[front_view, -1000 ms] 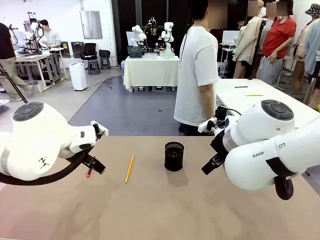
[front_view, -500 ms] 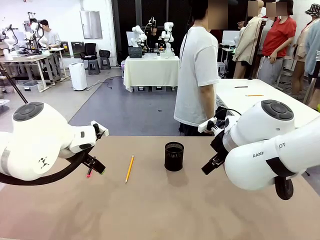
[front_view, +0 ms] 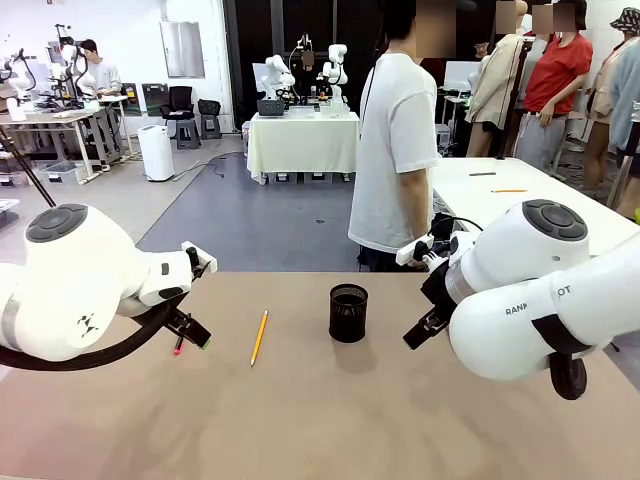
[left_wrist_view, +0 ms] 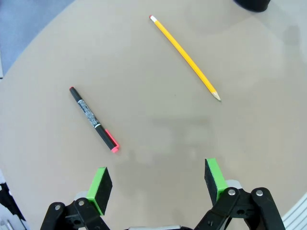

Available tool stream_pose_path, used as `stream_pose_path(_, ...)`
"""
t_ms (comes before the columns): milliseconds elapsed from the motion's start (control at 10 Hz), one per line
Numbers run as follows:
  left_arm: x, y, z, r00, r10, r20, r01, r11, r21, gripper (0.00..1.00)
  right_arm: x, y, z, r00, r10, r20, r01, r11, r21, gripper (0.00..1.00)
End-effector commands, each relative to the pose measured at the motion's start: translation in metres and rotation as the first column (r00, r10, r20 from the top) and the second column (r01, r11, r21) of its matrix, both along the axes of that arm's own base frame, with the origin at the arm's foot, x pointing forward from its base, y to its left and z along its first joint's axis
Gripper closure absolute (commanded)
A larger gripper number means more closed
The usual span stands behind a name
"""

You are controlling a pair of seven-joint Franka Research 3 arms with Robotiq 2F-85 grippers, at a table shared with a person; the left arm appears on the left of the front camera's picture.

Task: Place the pens into the pen holder.
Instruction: Pick up a writing instrument from the table and place it into the Pen holder.

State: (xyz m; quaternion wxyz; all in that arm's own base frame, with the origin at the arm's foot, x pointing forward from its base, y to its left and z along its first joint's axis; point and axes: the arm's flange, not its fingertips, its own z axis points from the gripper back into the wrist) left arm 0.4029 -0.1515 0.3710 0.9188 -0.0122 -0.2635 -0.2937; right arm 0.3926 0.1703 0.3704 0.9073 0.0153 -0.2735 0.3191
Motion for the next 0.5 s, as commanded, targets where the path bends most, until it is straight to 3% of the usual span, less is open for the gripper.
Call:
stream_pose_path(0,-0.003,0.000,0.022,0.998,-0.021,-0.055,0.020,1.000,-0.016,0.00,-0.003,0.001,0.008,0.998,0.040,-0.048,-0.037,0.998,0.054,0.00)
stream_pose_path(400,0.001,0.013,0.054,0.985,-0.105,-0.136,0.080,0.981,-0.177,0.00,-0.003,0.002,0.038,0.980,0.146,-0.136,-0.122,0.978,0.166,0.00)
